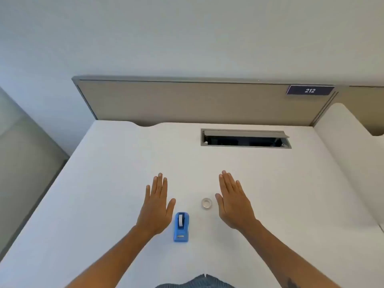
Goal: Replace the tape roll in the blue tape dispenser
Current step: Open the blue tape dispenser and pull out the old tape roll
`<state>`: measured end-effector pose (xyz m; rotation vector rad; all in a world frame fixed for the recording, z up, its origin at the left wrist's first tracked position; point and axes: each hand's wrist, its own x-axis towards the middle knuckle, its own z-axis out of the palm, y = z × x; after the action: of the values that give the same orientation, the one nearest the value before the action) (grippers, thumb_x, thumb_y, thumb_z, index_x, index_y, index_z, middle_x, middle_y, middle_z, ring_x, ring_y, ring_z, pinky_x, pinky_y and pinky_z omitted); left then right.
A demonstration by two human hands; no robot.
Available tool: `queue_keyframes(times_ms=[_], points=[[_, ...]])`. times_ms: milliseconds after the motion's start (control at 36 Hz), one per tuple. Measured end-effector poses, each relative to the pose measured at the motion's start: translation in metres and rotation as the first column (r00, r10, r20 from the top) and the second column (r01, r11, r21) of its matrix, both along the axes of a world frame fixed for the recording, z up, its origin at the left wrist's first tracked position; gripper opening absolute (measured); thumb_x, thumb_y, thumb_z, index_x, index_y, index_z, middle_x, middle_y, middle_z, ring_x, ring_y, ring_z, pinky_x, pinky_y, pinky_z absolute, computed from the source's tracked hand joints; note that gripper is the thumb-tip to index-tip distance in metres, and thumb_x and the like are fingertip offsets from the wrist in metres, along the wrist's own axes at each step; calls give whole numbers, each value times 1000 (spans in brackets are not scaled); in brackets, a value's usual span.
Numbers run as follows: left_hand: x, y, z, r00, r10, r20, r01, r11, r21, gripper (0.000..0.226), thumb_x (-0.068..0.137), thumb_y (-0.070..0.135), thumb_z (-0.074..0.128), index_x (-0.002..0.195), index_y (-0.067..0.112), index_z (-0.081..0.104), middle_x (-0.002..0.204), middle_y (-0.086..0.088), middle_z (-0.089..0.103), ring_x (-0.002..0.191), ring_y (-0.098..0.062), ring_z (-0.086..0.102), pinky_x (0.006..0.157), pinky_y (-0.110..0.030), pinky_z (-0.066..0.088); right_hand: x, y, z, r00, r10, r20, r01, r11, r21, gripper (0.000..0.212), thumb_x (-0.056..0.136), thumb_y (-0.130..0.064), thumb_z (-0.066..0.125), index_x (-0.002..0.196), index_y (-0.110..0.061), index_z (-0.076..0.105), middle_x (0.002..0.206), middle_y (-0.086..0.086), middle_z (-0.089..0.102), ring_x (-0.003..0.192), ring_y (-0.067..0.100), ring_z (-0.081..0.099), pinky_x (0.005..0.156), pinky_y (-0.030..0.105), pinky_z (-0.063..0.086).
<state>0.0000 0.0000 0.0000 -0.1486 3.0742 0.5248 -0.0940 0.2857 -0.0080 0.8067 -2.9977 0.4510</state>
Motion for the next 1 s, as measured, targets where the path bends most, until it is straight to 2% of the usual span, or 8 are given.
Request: queue_keyframes(times_ms=[333, 500, 639, 694, 778, 861, 944, 1000], points=[[83, 10, -75, 982, 43, 183, -58, 995, 77, 86, 97, 68, -7, 164, 15, -18, 171, 0, -32, 158, -16, -31, 132, -42, -8, 62, 20, -54, 984, -49, 169, 16, 981, 194, 68, 112, -42, 19, 170, -11, 5, 179, 4, -4, 166, 22, -3, 135, 50, 5], [97, 10, -88, 972, 71, 223, -100, 988, 119, 81, 104, 59, 12, 163, 11, -18, 170, -1, -34, 157, -17, -32, 132, -41, -9, 70, 18, -59, 973, -79, 217, 36, 980, 194, 68, 113, -43, 21, 170, -10, 5, 180, 5, -1, 166, 20, -3, 135, 51, 1], [95, 6, -93, 974, 54, 221, -103, 971, 216, 80, 111, 46, 33, 164, 10, -14, 173, 1, -25, 159, -15, -27, 134, -44, -4, 69, 2, -48, 977, -72, 203, 57, 995, 79, 58, 112, -34, 41, 163, -8, 36, 171, 8, 37, 161, 25, 31, 130, 52, 26], [93, 5, -93, 976, 36, 215, -97, 956, 277, 84, 109, 49, 38, 165, 14, -14, 172, 7, -24, 157, -10, -28, 133, -40, -6, 68, -6, -43, 989, -36, 146, 36, 999, 3, 48, 103, -26, 64, 146, -6, 59, 145, 11, 67, 138, 34, 60, 109, 54, 48], [91, 5, -93, 978, 13, 209, -86, 934, 347, 89, 105, 53, 50, 165, 27, -11, 165, 23, -25, 151, -3, -30, 128, -33, -6, 68, -21, -40, 986, -6, 164, 24, 994, -105, 44, 93, -20, 80, 133, -6, 69, 118, 10, 76, 115, 35, 69, 91, 51, 56], [89, 4, -90, 982, -6, 188, -71, 912, 403, 89, 103, 49, 58, 162, 39, -9, 171, 23, -2, 155, -4, -2, 125, -31, 2, 67, -37, -35, 962, 40, 271, 16, 980, -200, 48, 96, -25, 77, 141, -11, 65, 132, 6, 71, 126, 28, 61, 104, 45, 51], [83, 2, -88, 989, 5, 147, -65, 912, 406, 95, 98, 45, 68, 167, 28, 5, 164, 5, 43, 150, -15, 41, 129, -37, 22, 67, -53, -32, 930, 110, 352, -28, 972, -232, 54, 97, -30, 75, 148, -16, 58, 142, 0, 65, 135, 22, 53, 113, 41, 46], [78, 1, -86, 993, 9, 119, -55, 919, 392, 100, 92, 47, 75, 167, 23, 12, 153, 3, 56, 139, -19, 52, 121, -39, 36, 67, -62, -31, 913, 137, 384, -43, 969, -243, 56, 96, -30, 75, 148, -17, 57, 144, -1, 64, 136, 22, 53, 114, 41, 47]])
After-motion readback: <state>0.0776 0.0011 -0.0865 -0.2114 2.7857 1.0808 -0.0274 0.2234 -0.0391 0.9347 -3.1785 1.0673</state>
